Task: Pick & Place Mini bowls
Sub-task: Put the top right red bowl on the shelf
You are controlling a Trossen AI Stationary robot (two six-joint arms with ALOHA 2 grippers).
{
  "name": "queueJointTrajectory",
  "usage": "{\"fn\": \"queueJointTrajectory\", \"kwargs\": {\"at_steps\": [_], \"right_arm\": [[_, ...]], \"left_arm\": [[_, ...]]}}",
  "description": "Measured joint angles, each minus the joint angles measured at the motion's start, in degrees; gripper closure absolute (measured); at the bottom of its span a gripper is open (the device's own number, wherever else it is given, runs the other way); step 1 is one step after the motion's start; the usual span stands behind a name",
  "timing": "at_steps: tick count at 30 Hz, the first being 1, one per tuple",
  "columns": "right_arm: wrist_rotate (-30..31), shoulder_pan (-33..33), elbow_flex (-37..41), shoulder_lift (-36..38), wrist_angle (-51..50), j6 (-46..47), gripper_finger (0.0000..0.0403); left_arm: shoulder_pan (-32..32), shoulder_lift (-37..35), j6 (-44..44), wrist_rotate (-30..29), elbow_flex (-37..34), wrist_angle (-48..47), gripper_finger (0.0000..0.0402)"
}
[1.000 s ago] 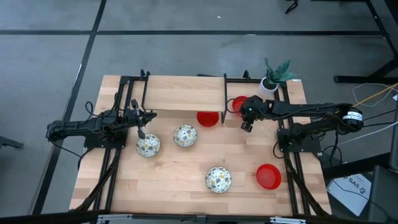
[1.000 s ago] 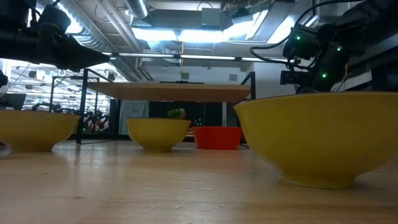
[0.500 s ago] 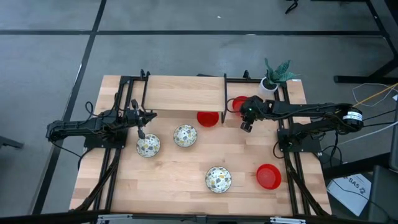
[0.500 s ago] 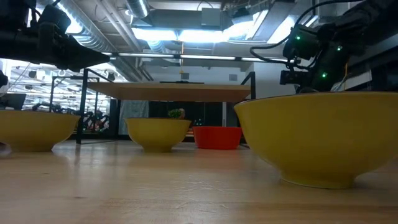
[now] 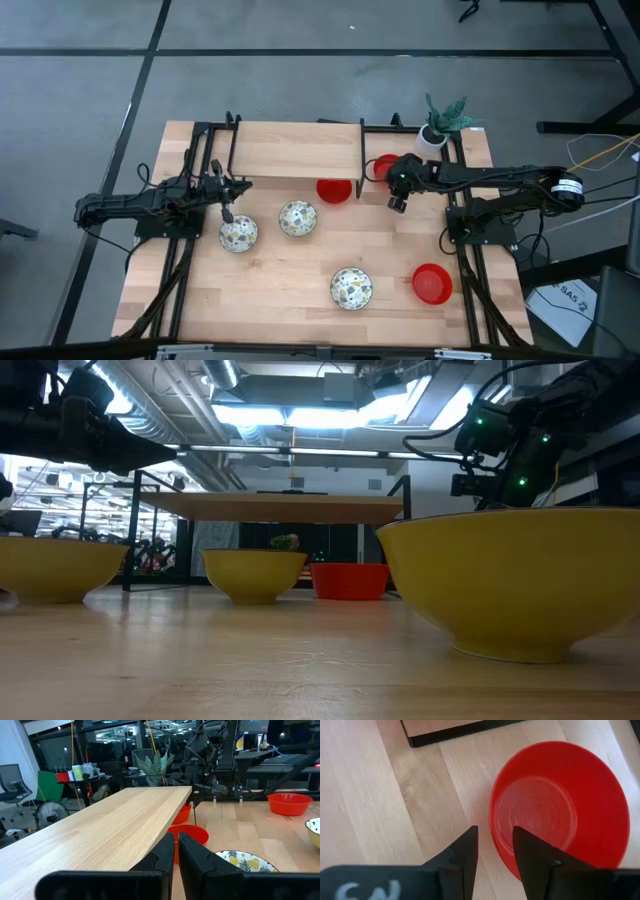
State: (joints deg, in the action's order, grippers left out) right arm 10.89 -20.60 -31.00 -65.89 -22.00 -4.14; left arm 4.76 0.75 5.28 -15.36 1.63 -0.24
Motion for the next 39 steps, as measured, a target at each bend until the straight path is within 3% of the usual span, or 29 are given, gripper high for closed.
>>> {"fn": "queueJointTrajectory", "kwargs": {"at_steps": [24,28,35,39], "right_arm": [[3.0,0.0,4.1,0.0,4.7,3.8,0.0284],[3.0,0.0,4.1,0.0,4.7,4.1,0.031],[1.5,0.0,4.1,0.0,4.8,4.6,0.039],[1.2,0.0,4.1,0.0,4.9,5.6,0.0387]], "left_arm": [[0.0,0.0,0.0,0.0,0.0,0.0,0.0385],[0.0,0.0,0.0,0.0,0.0,0.0,0.0386],[0.0,0.0,0.0,0.0,0.0,0.0,0.0386],[0.0,0.0,0.0,0.0,0.0,0.0,0.0385]]}}
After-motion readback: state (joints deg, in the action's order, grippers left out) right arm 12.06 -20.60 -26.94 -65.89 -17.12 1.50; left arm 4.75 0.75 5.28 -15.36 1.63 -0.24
